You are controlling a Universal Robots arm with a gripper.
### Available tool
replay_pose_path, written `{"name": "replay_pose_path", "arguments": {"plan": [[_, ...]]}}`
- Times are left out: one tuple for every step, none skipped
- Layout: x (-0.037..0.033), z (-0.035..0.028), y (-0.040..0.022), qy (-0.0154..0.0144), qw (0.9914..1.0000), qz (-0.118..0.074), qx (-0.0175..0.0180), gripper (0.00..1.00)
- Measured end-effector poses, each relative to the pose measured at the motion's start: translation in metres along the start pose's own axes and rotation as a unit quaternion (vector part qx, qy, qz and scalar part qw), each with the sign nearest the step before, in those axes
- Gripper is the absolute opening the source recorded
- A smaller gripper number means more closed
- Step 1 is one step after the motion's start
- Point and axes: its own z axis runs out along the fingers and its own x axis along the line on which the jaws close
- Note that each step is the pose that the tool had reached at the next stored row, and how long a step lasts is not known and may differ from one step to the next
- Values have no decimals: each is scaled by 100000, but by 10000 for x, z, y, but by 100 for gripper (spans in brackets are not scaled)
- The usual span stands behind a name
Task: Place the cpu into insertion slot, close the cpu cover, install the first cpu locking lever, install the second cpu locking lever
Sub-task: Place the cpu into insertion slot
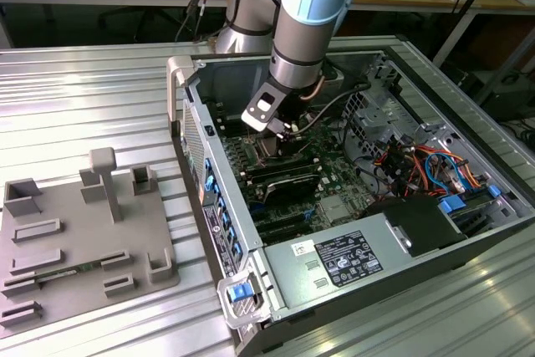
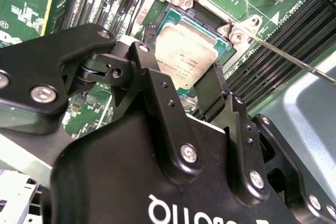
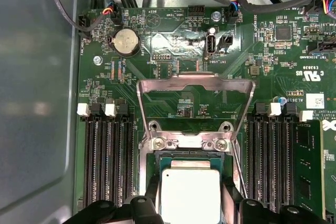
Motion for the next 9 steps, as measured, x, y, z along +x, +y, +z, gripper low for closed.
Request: {"name": "replay_pose_path", "arguments": {"plan": [[-1,2,-1,-24,100000,-1,22,55],[-2,4,-1,-38,100000,-1,30,55],[-1,4,-1,-41,100000,2,29,55],[-1,4,-1,-41,100000,2,30,55],[-2,3,-1,-46,100000,1,34,55],[-2,2,-1,-46,100000,3,32,55],[-1,-3,-1,-46,100000,2,34,55],[-1,-7,0,-29,100000,5,19,55],[0,-11,1,-19,100000,4,15,55]]}}
